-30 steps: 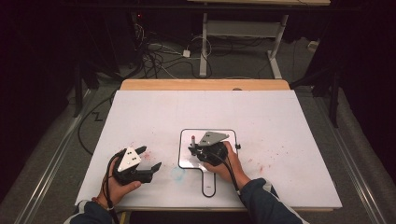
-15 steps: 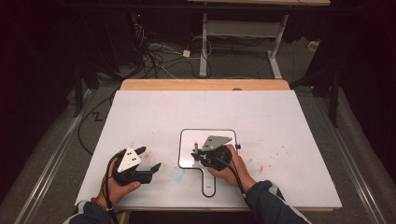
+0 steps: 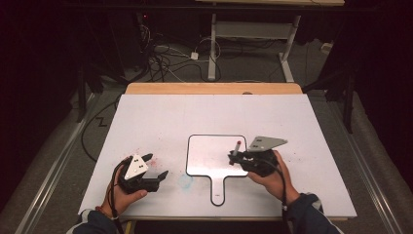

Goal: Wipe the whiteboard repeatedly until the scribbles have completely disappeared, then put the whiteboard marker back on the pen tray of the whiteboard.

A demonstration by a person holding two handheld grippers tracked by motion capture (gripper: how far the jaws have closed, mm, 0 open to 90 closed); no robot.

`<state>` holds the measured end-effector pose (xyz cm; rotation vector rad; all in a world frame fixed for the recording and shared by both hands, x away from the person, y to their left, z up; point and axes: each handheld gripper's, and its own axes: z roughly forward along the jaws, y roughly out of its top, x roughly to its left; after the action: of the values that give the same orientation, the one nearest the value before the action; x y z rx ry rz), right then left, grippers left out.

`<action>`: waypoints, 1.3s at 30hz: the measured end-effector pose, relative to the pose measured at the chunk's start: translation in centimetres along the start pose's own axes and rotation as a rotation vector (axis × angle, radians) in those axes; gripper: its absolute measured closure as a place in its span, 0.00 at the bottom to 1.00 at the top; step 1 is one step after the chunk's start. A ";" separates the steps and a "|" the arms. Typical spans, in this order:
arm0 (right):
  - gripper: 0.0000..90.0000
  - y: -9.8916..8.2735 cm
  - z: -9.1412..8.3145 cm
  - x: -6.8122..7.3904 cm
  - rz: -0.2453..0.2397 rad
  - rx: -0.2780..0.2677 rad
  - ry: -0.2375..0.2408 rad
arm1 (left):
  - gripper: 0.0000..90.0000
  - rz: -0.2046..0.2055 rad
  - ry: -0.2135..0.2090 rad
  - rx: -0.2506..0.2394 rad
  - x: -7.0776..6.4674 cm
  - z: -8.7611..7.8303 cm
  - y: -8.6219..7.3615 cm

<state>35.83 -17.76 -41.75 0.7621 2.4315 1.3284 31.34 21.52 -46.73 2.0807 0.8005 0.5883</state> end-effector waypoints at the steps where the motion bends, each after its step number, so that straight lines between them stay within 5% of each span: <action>1: 0.91 -0.3 -0.7 -0.3 0.022 0.010 -0.014 | 0.22 -0.001 0.001 0.000 0.0 0.0 0.0; 8: 0.90 -2.7 -2.8 -1.4 0.128 0.086 -0.050 | 0.22 0.009 0.013 0.012 -0.1 0.4 0.2; 25: 0.90 -3.5 -2.0 -3.4 0.280 0.262 -0.027 | 0.22 0.050 0.032 0.030 -0.3 0.6 0.3; 29: 0.87 -3.8 -0.7 -3.7 0.283 0.243 -0.076 | 0.22 0.050 0.022 0.030 -0.3 0.6 0.3; 39: 0.84 -4.6 1.4 -4.6 0.349 0.198 -0.100 | 0.22 0.054 0.024 0.036 -0.4 0.7 0.3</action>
<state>38.81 -21.38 -46.43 1.3206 2.4518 1.1338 31.61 20.73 -46.90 2.1371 0.7760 0.6335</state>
